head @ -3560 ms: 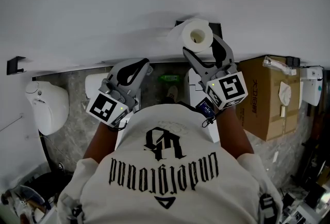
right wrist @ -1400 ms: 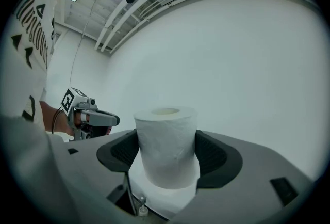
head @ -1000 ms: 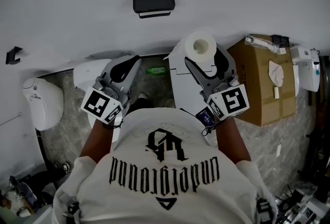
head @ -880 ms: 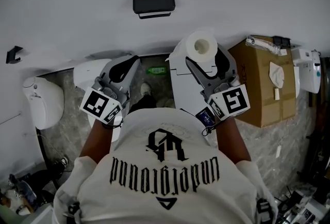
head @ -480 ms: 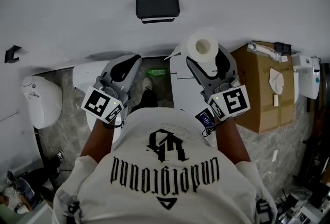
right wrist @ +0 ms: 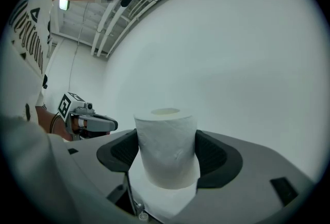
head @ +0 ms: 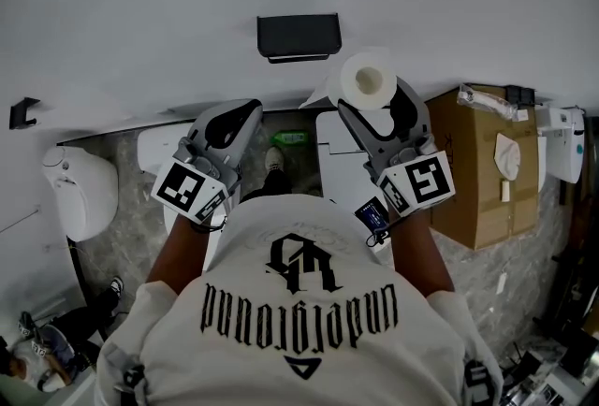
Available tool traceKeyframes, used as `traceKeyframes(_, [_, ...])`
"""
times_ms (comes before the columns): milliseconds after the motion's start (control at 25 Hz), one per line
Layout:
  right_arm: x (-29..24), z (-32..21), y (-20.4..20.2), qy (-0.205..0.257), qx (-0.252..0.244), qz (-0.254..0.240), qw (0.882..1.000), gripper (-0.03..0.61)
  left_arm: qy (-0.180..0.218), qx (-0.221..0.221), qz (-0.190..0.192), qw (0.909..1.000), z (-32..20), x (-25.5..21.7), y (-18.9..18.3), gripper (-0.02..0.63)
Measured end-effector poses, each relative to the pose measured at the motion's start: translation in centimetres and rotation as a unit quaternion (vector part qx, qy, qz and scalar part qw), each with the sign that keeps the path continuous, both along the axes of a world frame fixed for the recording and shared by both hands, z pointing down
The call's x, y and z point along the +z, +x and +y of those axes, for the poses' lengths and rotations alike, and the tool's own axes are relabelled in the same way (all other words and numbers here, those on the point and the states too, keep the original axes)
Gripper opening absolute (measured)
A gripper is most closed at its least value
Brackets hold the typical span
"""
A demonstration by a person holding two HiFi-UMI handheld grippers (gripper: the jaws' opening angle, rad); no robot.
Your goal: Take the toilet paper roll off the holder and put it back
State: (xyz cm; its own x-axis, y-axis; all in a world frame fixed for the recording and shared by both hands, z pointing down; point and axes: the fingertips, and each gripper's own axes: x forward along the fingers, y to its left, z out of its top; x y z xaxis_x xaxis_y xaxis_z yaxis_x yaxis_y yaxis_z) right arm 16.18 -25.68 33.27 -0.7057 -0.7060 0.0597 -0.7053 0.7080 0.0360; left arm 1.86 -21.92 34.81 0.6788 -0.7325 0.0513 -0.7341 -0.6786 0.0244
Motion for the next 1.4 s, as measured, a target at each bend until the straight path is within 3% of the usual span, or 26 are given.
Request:
traceKeyframes(560, [2.2, -7.4, -4.3, -0.022, 0.005, -0.003, 1.000, 0.321, -0.041, 0.015, -0.014, 0.9989, -6.3, 2.3, -3.6, 0.014])
traceKeyframes(760, [2.6, -9.9, -5.2, -0.026, 0.008, 0.001, 1.000, 0.321, -0.033, 0.018, -0.010, 0.9992, -8.7, 2.4, -4.6, 0.014])
traceKeyframes(1080, [3.9, -12.8, -6.3, -0.036, 0.010, 0.008, 0.999, 0.321, -0.061, 0.026, -0.018, 0.9976, -10.8, 3.3, -5.4, 0.014])
traceKeyframes(1400, [5.9, -14.3, -6.7, -0.051, 0.016, 0.020, 0.998, 0.321, -0.060, 0.027, -0.014, 0.9977, -12.3, 4.2, -6.0, 0.014])
